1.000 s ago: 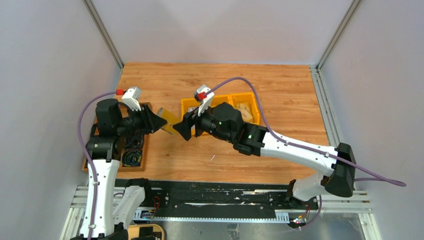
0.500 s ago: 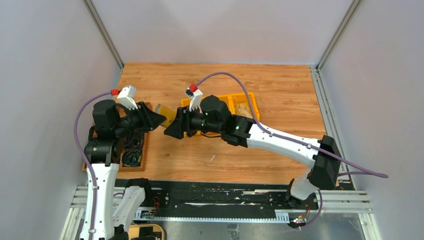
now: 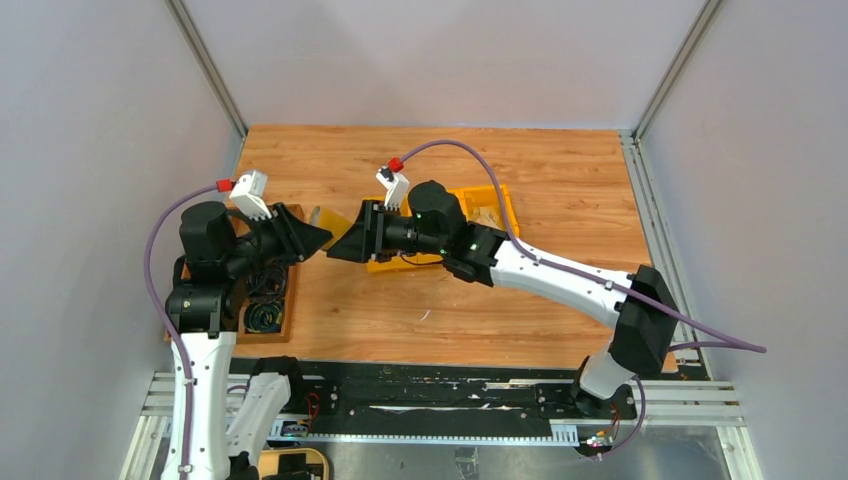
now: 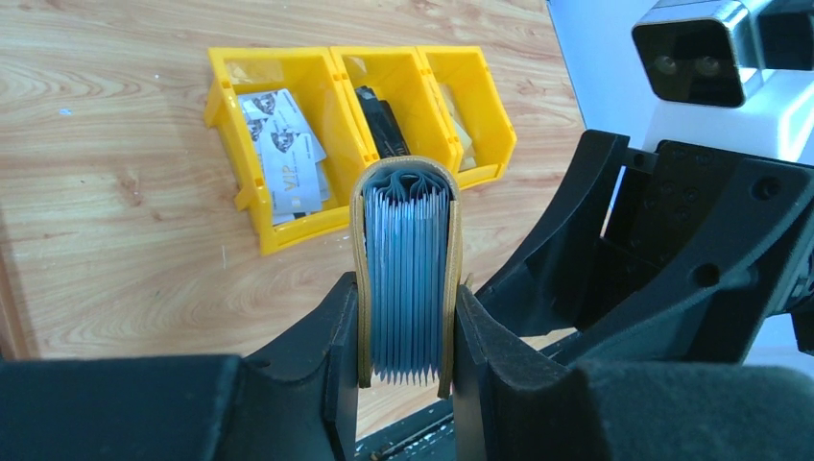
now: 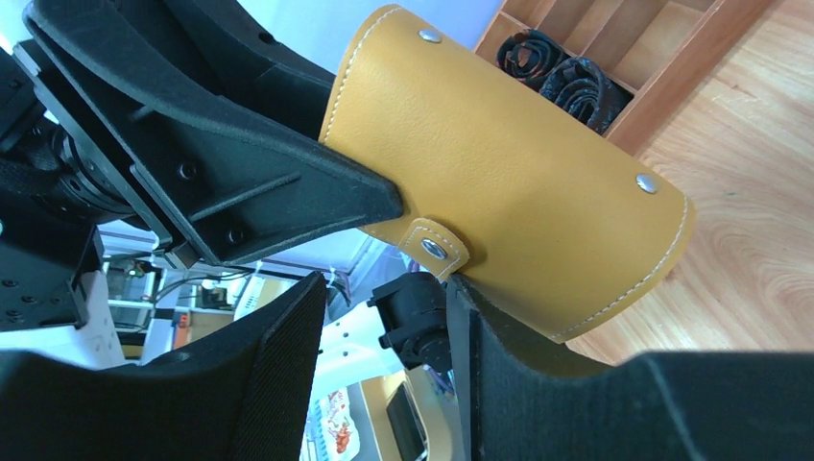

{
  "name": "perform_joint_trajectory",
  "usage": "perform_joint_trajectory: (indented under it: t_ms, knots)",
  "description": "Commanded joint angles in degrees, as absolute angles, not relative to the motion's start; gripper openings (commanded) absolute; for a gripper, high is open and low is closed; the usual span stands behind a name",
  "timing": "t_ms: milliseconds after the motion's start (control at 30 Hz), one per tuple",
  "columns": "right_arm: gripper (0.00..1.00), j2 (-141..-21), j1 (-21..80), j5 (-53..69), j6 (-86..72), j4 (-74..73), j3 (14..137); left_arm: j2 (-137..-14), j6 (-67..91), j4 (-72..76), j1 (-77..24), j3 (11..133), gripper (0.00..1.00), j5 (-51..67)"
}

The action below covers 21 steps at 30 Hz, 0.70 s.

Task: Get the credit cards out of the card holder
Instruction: Open the card holder.

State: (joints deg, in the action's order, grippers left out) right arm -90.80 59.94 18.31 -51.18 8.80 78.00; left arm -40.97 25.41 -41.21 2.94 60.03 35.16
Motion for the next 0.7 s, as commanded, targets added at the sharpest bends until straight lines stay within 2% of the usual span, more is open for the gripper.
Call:
perform_joint_trajectory:
  t_ms: [0,333,667]
  knots:
    - [0.52,-92.7,58.5,20.2,-56.7,15.9,76.5,-39.5,28.3,-38.6,3.0,61.8,0.0,40.5]
    - [0.47,-93.7,58.1,19.6,-65.0,28.2,74.8,-38.2,30.9,-36.5,3.1,60.1,0.0,43.2]
    - [0.38,-90.1,58.2,8.2,-66.5,33.3,68.8,-37.6,34.2,-35.0,3.1,58.0,0.0,46.3]
